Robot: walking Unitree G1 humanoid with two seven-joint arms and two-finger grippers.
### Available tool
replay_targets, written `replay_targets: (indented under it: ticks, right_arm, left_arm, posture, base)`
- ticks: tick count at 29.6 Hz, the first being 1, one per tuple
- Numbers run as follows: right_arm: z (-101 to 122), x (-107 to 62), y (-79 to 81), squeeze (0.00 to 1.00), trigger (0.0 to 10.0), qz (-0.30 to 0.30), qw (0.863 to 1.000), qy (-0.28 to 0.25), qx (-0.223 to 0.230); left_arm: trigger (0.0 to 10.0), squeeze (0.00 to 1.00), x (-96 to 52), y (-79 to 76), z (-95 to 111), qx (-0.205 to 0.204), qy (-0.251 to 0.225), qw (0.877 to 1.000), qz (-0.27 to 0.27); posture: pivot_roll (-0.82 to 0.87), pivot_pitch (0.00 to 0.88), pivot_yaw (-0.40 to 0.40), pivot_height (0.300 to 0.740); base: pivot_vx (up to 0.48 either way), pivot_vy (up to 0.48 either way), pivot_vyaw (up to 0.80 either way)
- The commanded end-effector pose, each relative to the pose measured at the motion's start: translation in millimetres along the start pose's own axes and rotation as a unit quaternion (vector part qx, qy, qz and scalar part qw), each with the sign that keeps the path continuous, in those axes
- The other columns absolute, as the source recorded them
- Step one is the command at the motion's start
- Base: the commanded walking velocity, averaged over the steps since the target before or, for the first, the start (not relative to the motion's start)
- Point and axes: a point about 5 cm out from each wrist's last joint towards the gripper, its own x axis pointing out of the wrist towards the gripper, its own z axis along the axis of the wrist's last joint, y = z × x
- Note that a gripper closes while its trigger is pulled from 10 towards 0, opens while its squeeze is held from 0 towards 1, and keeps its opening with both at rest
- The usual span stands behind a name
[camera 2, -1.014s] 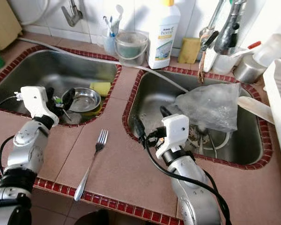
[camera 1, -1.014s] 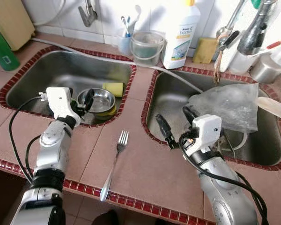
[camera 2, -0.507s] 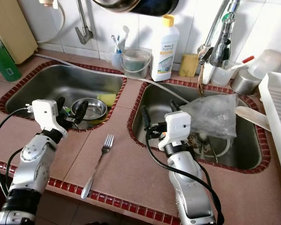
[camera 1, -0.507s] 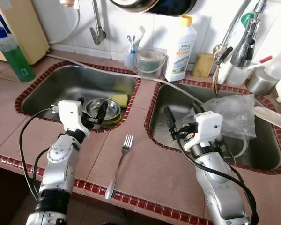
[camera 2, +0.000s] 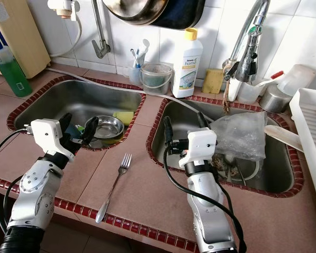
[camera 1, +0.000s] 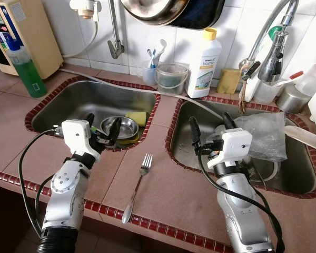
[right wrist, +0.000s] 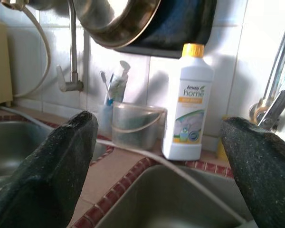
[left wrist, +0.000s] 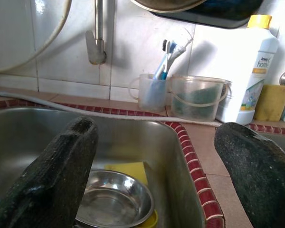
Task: Kitchen organization
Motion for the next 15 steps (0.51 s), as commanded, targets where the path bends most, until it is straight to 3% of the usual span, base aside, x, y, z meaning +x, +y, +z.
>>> replay_targets:
  ticks: [1, 15]
  right_arm:
    - [-6.1, -2.8, -3.8, 0.0, 10.0, -0.005, 1.0, 0.003, -0.012]
    - [-8.4, -2.9, -5.7, 0.0, 10.0, -0.012, 1.0, -0.002, -0.014]
  left_arm:
    - [10.0, 0.0, -1.4, -4.8, 1.2, -0.006, -0.005, 1.0, -0.006]
    - [10.0, 0.0, -0.5, -11.6, -2.7, -0.006, 0.005, 1.0, -0.012]
  posture:
    - [-0.13, 0.0, 0.038, 0.74]
    - [-0.13, 0.0, 0.045, 0.74]
  base:
    - [0.0, 0.0, 0.0]
    - [0.0, 0.0, 0.0]
